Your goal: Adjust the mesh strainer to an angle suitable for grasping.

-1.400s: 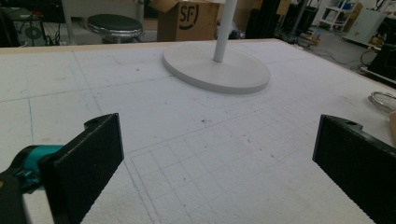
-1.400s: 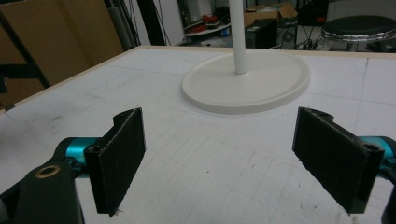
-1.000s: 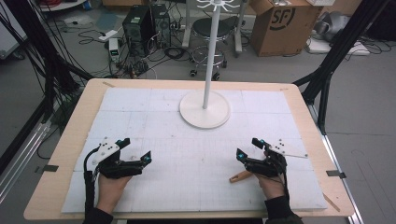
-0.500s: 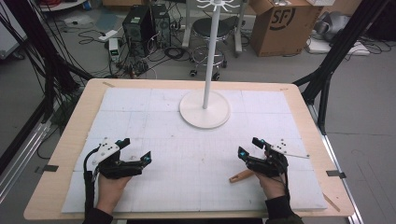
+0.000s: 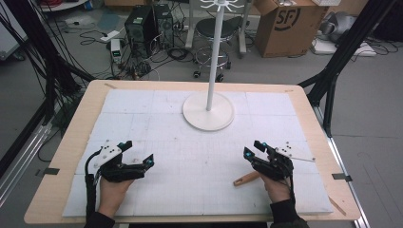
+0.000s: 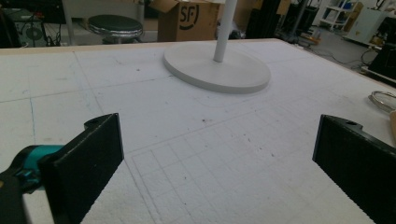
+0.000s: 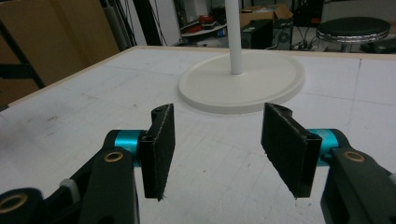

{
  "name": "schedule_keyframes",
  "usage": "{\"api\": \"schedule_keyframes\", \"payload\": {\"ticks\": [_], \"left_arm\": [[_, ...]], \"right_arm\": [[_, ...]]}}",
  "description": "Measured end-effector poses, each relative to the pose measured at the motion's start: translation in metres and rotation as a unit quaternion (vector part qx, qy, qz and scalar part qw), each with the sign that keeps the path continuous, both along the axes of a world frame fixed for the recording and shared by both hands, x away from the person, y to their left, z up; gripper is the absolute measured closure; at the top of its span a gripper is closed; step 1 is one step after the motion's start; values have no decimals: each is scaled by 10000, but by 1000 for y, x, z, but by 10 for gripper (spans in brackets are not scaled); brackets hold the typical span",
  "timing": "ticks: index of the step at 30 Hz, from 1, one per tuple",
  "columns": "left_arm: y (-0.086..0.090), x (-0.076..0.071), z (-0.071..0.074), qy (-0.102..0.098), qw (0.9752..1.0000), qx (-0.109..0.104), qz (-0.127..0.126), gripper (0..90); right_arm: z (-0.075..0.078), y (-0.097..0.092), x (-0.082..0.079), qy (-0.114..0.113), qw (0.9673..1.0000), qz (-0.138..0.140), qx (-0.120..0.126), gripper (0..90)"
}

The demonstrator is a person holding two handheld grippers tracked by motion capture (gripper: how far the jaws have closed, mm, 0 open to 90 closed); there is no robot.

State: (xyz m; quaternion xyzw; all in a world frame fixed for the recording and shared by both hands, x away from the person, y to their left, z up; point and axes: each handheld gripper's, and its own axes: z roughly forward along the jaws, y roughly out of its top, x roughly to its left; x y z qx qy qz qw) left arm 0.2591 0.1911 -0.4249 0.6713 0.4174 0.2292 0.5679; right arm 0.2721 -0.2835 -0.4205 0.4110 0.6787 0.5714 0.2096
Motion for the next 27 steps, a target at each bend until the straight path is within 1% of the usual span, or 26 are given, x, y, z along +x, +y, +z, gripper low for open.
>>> {"api": "schedule_keyframes", "payload": {"ticks": [3,6,7,8,12,14,15,18,23,25,27], "left_arm": [[0,0,0,-1,10000,24,-10,25],[0,0,0,-12,10000,24,-32,25],[0,0,0,-7,10000,16,-32,25],[0,0,0,-10,10000,23,-36,25],[0,0,0,-27,10000,3,-33,25],[1,0,0,-25,10000,-6,-26,25],[1,0,0,-26,10000,-5,-23,25],[1,-1,0,-46,10000,1,-8,25],[2,-1,1,-69,10000,-2,5,25],[3,-1,1,-71,10000,11,11,24],[3,-2,1,-85,10000,-11,14,25]], "right_arm": [[0,0,0,16,10000,-31,-37,465],[0,0,0,44,10000,-40,-19,481],[-1,-1,0,31,10000,-27,-32,503],[-1,-1,0,31,10000,-27,-32,503],[-1,1,1,93,9999,52,-80,554],[-1,0,1,103,9999,57,-66,591],[-1,-1,1,160,9999,52,-26,605],[-1,-1,1,142,9999,81,4,632],[-5,0,-3,344,9992,199,14,675],[-5,0,-5,363,9991,220,41,689],[-5,1,-5,350,9991,250,17,706]]}}
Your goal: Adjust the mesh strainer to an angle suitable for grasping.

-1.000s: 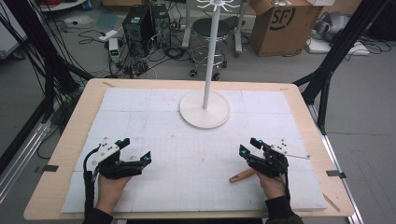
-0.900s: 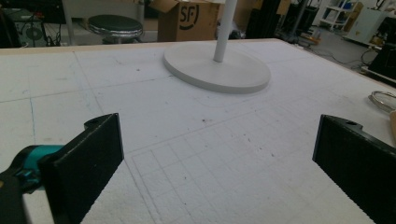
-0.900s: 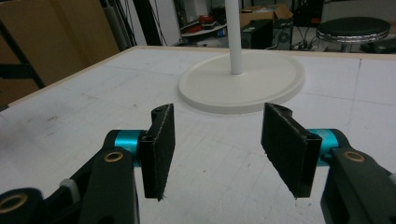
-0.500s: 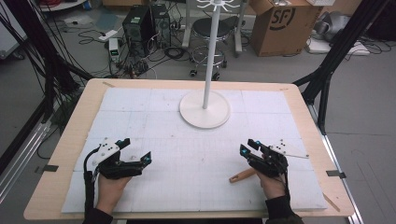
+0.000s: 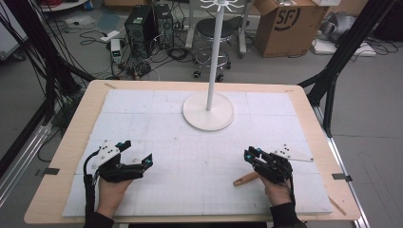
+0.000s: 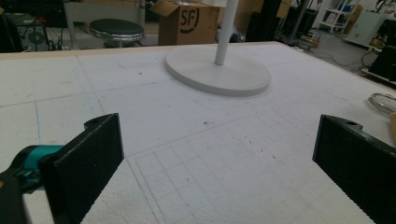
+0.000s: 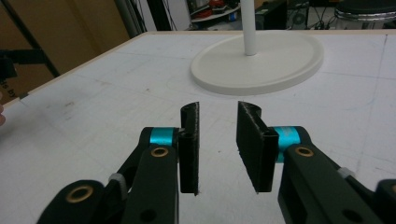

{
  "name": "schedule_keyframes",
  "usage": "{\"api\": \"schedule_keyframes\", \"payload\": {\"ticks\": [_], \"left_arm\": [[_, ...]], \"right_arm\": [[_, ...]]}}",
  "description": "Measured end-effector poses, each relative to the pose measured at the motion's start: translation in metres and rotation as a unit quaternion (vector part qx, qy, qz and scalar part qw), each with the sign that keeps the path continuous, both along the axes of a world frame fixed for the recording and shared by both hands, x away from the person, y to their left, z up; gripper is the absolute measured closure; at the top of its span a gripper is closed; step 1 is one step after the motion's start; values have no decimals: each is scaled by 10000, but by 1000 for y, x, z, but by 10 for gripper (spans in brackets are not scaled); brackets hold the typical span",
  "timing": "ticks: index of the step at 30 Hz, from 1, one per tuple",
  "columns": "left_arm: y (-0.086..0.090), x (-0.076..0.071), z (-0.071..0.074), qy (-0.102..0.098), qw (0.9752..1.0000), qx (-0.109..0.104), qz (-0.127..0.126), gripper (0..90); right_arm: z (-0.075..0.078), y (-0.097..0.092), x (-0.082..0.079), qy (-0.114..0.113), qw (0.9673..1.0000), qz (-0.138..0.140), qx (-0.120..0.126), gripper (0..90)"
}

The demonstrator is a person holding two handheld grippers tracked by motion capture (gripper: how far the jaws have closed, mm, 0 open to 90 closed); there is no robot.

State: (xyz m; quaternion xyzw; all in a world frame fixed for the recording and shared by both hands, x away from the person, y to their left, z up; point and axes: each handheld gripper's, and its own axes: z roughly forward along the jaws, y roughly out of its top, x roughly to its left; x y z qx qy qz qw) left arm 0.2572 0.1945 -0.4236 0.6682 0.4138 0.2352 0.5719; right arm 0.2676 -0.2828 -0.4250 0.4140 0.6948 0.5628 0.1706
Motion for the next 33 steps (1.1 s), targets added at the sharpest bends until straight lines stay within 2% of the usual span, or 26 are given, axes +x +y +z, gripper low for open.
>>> {"api": "schedule_keyframes", "payload": {"ticks": [6,11,15,20,23,25,27,30,33], "left_arm": [[1,0,0,16,10000,-10,-14,25],[1,-1,0,3,10000,3,17,25],[0,-1,0,13,10000,-5,9,25],[2,-1,1,-6,10000,-9,23,25],[2,-2,1,-8,10000,-18,22,25],[2,-2,1,-6,10000,-15,19,25],[2,-2,1,-11,10000,-22,25,25],[2,-2,1,-8,10000,-31,22,25],[3,-3,1,8,10000,-41,21,24]], "right_arm": [[0,-2,1,71,9999,35,78,814],[-2,-4,3,245,9996,44,127,894],[-2,-6,4,427,9988,61,242,895],[-3,-8,2,572,9979,130,258,894],[-3,-9,-1,653,9975,115,225,895],[-5,-10,-6,804,9965,166,150,895],[-6,-11,-7,821,9964,189,135,895],[-8,-14,-10,1026,9941,268,212,895],[-12,-15,-13,1152,9927,301,182,895]]}}
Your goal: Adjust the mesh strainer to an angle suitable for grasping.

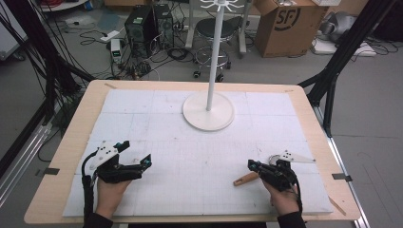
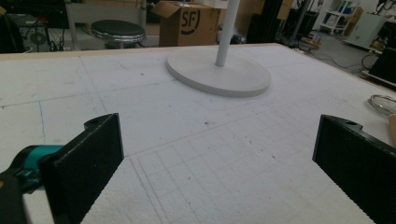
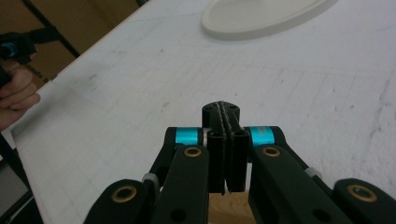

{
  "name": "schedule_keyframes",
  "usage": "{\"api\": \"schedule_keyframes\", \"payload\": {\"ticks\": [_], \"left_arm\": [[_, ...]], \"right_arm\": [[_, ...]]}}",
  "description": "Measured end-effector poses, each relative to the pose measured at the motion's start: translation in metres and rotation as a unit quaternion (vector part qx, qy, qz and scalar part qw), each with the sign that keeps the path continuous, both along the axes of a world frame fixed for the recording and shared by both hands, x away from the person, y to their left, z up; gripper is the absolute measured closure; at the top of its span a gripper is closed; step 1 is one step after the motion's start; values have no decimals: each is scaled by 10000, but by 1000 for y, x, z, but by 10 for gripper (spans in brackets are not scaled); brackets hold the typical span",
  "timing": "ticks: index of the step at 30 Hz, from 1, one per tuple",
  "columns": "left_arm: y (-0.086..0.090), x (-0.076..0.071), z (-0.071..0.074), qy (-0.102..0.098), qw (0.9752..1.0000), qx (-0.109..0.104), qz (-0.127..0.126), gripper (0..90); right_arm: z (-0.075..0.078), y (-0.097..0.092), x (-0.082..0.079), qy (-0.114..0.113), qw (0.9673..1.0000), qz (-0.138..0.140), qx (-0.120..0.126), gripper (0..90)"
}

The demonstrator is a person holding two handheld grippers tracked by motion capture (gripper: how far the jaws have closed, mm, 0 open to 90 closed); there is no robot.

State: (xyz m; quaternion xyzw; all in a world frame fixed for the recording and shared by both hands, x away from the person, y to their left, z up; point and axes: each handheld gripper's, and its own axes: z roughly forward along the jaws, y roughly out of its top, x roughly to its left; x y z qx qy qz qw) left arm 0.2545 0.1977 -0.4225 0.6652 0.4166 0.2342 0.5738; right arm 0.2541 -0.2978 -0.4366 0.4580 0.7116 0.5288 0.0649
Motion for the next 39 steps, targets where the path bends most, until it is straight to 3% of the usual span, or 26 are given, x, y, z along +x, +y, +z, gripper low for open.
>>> {"api": "schedule_keyframes", "payload": {"ticks": [17,25,39], "left_arm": [[0,-1,0,-4,10000,-12,-2,25],[-1,-1,0,-15,10000,-10,9,25],[1,-1,0,-10,10000,-73,-1,25]], "right_arm": [[-12,-5,-16,266,9992,242,-178,896],[-18,-8,-20,481,9982,357,74,896],[-28,3,-20,1024,9929,586,-170,896]]}}
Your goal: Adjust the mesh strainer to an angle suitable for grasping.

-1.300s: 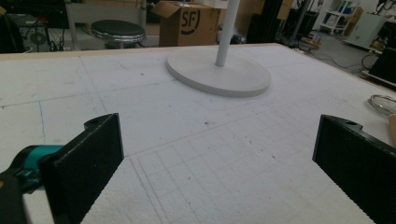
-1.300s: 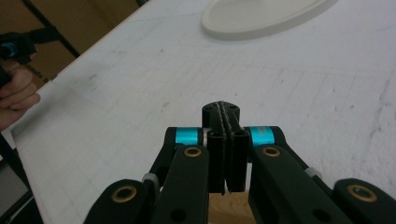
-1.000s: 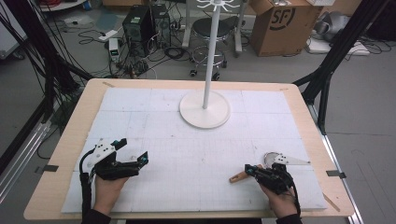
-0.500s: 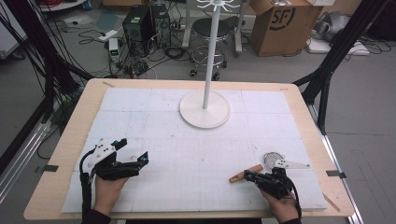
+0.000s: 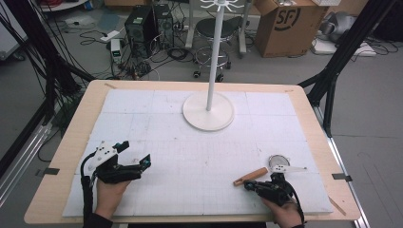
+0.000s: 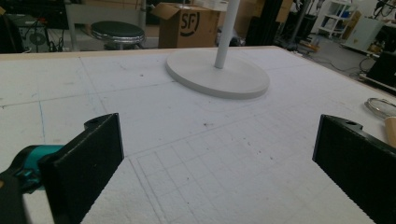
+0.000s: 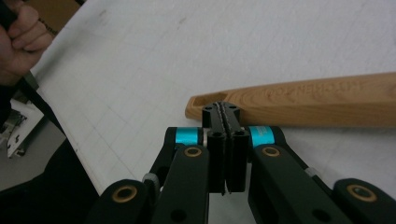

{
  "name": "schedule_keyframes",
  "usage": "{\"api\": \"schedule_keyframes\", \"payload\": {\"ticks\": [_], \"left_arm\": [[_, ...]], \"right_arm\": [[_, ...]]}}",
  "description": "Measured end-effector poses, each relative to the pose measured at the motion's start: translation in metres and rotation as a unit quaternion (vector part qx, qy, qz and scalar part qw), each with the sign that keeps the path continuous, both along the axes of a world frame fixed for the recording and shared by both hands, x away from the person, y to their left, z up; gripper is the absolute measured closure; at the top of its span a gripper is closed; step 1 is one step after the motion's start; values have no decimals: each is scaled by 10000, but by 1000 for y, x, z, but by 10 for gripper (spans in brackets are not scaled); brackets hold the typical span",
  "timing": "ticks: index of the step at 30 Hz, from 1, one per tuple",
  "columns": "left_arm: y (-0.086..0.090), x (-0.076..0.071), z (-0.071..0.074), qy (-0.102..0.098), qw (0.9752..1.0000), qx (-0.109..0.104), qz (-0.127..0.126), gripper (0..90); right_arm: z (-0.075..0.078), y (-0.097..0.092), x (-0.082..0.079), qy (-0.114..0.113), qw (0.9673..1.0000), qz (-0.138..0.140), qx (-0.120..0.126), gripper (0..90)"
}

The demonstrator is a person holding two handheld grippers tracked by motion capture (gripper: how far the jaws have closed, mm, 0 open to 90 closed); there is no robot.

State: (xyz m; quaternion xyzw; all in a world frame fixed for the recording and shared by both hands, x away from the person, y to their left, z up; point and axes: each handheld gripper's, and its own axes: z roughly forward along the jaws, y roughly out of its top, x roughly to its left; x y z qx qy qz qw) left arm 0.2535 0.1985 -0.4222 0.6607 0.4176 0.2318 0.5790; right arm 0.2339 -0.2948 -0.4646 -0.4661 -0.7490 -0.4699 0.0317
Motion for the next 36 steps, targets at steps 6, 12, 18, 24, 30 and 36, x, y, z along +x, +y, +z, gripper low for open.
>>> {"api": "schedule_keyframes", "payload": {"ticks": [6,12,18,24,30,36], "left_arm": [[0,0,0,-13,10000,33,-6,25],[-1,0,0,-2,10000,20,-5,25],[-1,0,0,-11,10000,26,-3,25],[0,0,0,-12,10000,25,-10,25],[0,0,0,-15,10000,22,-14,25],[0,-1,0,-16,10000,20,-12,25]], "right_arm": [[1,1,3,128,9999,-70,32,896],[1,1,7,179,9997,-134,50,896],[5,7,10,190,9996,-156,-114,896],[7,13,20,105,9995,-165,-242,896],[7,18,28,58,9993,-184,-306,896],[7,20,36,63,9993,-227,-299,896]]}}
